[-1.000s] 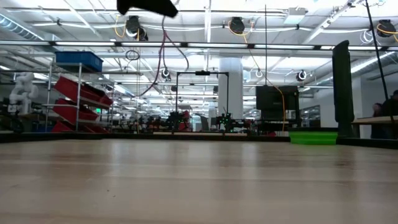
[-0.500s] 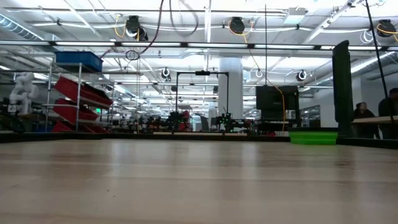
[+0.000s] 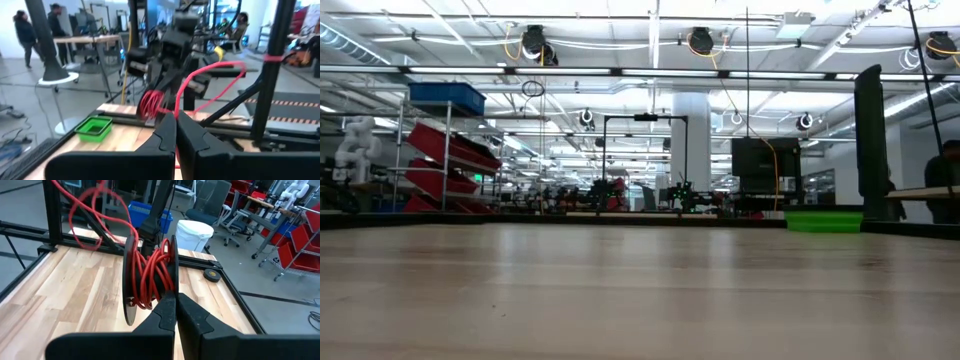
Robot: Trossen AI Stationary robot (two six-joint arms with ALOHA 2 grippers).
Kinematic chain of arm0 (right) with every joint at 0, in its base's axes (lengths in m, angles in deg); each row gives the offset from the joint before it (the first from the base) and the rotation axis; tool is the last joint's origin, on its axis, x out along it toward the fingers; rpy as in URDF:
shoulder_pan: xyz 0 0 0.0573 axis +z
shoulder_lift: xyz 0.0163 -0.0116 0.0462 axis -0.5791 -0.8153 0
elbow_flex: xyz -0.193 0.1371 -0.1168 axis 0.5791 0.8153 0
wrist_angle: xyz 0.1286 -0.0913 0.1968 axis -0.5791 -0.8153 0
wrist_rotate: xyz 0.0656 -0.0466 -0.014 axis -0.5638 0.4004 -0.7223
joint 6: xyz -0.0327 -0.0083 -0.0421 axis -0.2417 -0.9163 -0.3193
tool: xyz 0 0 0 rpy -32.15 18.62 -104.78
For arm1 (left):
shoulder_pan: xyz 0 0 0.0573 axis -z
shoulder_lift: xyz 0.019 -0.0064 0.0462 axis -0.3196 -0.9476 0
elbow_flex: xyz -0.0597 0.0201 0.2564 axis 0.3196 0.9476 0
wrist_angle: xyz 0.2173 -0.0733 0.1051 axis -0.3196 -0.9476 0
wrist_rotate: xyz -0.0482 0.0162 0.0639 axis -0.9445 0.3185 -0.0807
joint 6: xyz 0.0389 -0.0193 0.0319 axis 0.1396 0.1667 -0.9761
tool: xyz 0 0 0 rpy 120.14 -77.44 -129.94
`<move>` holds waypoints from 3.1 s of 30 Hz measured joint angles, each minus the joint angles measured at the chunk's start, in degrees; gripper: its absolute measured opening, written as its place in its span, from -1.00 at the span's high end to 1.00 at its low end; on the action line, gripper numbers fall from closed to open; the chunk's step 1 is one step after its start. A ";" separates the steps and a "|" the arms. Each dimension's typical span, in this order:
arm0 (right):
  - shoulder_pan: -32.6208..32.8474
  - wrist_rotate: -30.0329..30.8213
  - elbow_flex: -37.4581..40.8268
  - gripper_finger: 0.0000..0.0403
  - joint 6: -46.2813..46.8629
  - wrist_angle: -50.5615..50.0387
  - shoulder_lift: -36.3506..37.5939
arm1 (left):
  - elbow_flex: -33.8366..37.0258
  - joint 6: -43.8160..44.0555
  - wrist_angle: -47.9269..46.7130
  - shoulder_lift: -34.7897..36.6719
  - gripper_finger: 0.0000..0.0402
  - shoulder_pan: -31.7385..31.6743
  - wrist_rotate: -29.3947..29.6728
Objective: Coil cords
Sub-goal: Uncoil the red wire from the spool
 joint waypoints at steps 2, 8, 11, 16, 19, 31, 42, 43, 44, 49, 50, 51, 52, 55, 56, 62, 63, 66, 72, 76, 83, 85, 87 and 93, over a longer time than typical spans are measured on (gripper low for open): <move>-0.01 0.00 0.00 1.00 -0.19 0.00 -0.69 | 0.00 -1.31 1.85 0.00 0.99 0.69 -0.12; -1.09 0.00 0.00 1.00 -1.89 0.16 -3.02 | 0.00 -2.62 5.34 -0.02 0.99 2.01 -0.14; -2.12 -0.01 0.00 1.00 -1.89 0.23 -4.04 | 0.00 -3.33 6.50 -0.02 0.99 2.47 -0.25; -3.67 0.02 0.00 1.00 -2.72 0.24 -5.60 | 0.00 -3.28 9.14 -0.17 0.99 2.46 -5.51; -4.58 0.02 0.00 1.00 -2.73 0.20 -6.53 | 0.00 -3.32 11.51 -0.96 0.99 2.41 -8.64; -7.70 0.15 0.00 1.00 -0.15 0.15 -8.60 | 0.00 -3.26 19.74 -4.73 0.99 0.30 -17.42; -9.02 2.24 0.00 1.00 2.83 -2.97 -8.67 | -2.62 -2.79 25.54 -10.06 0.99 -1.58 -28.32; -9.05 3.09 0.00 1.00 3.30 -3.42 -8.67 | -3.29 -2.82 25.56 -10.84 0.99 -1.63 -28.59; -9.07 3.80 0.00 1.00 3.52 -3.65 -8.67 | -3.90 -2.83 25.52 -11.72 0.99 -1.61 -28.67; -9.07 4.51 0.00 1.00 4.60 -3.47 -8.65 | -7.38 -3.04 24.88 -16.39 0.99 -2.66 -30.37; -9.05 4.50 0.00 1.00 4.61 -3.20 -8.58 | -8.02 -2.84 24.93 -17.36 0.99 -3.09 -31.39; -9.05 4.48 0.00 1.00 4.62 -2.87 -8.49 | -8.66 -2.80 24.95 -18.43 0.99 -3.61 -32.56; -9.05 4.54 0.00 1.00 4.67 -2.63 -8.40 | -9.24 -2.76 24.81 -19.43 0.99 -4.04 -33.69; -8.96 4.48 0.00 1.00 5.20 -2.58 -7.61 | -11.62 -0.09 21.83 -22.24 0.99 -5.41 -37.35; -8.96 4.46 0.00 1.00 5.44 -2.50 -7.18 | -12.24 1.13 20.61 -22.92 0.99 -5.96 -38.92; -8.05 3.87 0.00 1.00 6.21 -3.08 -3.34 | -14.48 7.46 11.22 -25.25 0.99 -9.74 -44.94; -7.66 3.23 0.00 1.00 6.24 -3.06 -2.59 | -14.51 7.76 9.39 -25.29 0.99 -10.26 -45.04; -6.09 2.77 0.00 1.00 6.58 -3.06 -0.62 | -14.53 7.76 3.77 -25.29 0.99 -11.51 -45.10; -3.28 2.76 0.00 1.00 6.72 -3.06 2.65 | -14.56 7.78 -6.68 -25.29 0.99 -13.26 -45.08; -2.04 2.78 0.00 1.00 6.72 -3.06 4.10 | -14.56 7.78 -13.09 -25.29 0.99 -13.97 -45.06; -1.03 2.80 0.00 1.00 6.02 -3.04 4.92 | -14.56 7.78 -27.91 -25.29 0.99 -14.16 -45.06; -1.03 2.82 0.00 1.00 6.00 -3.05 4.92 | -14.56 7.81 -33.38 -25.29 0.99 -14.07 -45.04; -1.03 2.82 0.00 1.00 5.97 -3.07 4.92 | -14.56 9.94 -38.05 -25.29 0.97 -13.83 -43.81; -1.03 2.84 0.00 1.00 5.86 -3.87 4.92 | -14.53 20.03 -41.75 -25.17 0.65 -14.00 -39.15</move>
